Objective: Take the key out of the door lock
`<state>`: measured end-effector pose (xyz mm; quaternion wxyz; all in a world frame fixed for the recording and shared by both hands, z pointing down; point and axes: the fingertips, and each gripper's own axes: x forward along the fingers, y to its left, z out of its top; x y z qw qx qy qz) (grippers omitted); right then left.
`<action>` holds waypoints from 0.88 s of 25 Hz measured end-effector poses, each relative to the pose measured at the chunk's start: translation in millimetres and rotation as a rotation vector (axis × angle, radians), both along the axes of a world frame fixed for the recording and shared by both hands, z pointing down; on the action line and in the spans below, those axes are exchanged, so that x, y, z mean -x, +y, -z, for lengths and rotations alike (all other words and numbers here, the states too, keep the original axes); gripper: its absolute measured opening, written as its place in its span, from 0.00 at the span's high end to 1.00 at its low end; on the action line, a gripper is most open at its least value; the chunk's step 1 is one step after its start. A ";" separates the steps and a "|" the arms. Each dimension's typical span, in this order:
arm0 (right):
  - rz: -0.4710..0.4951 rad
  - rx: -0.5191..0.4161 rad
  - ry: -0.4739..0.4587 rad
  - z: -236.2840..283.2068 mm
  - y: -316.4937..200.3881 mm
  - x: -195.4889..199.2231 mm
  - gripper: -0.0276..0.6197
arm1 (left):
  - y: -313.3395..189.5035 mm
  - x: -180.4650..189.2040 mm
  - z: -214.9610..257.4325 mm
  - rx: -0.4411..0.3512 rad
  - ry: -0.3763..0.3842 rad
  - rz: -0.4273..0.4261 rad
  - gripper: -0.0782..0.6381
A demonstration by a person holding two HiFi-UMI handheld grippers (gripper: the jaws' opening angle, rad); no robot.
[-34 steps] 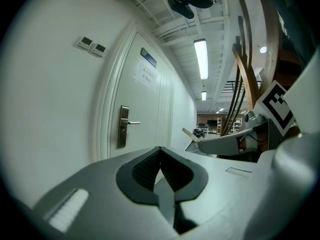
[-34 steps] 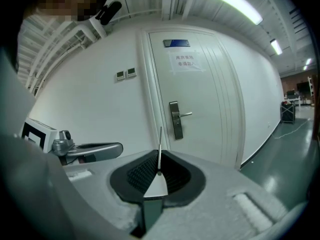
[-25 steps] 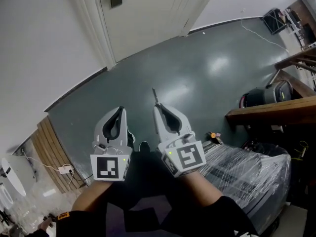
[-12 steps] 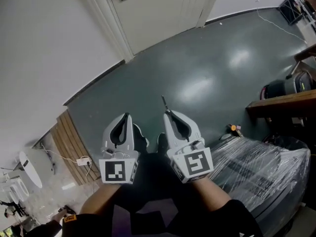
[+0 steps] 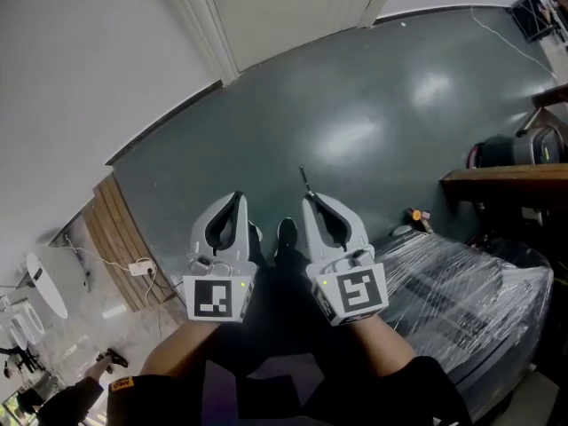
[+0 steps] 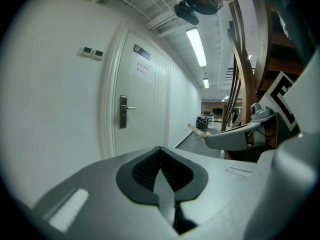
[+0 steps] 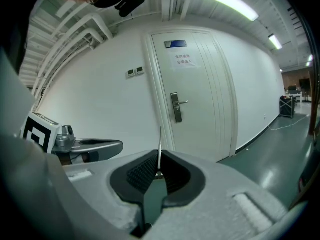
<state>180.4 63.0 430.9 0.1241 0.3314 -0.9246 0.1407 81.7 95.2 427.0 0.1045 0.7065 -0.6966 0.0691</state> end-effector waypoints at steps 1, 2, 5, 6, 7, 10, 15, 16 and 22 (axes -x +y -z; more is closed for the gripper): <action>0.003 -0.008 -0.001 1.1 0.3 -1.2 0.93 | -0.8 -2.5 0.8 -0.003 -0.002 -0.004 0.87; 0.006 -0.015 -0.001 1.9 0.3 -1.7 0.93 | -1.7 -4.2 1.7 -0.005 0.000 -0.006 0.87; 0.002 -0.016 -0.002 4.2 -2.3 -2.2 0.93 | -4.8 -6.3 4.2 -0.010 0.012 -0.002 0.87; -0.002 -0.014 -0.004 5.5 -3.8 -3.6 0.93 | -6.0 -7.7 5.1 -0.011 0.013 -0.003 0.87; -0.006 -0.013 -0.003 6.7 -5.1 -5.6 0.93 | -7.3 -9.6 6.1 -0.014 0.011 -0.007 0.87; -0.020 -0.013 0.002 8.3 -7.4 -10.8 0.93 | -10.8 -14.5 8.4 -0.022 0.005 -0.026 0.87; -0.039 -0.017 0.002 9.0 -7.6 -17.9 0.93 | -12.1 -21.6 10.3 -0.033 0.008 -0.041 0.87; -0.045 -0.014 0.003 8.6 -7.3 -21.8 0.93 | -11.6 -25.0 10.9 -0.036 0.007 -0.044 0.87; -0.047 -0.019 -0.022 7.1 -4.2 -30.9 0.93 | -6.9 -31.6 10.9 -0.043 -0.005 -0.041 0.87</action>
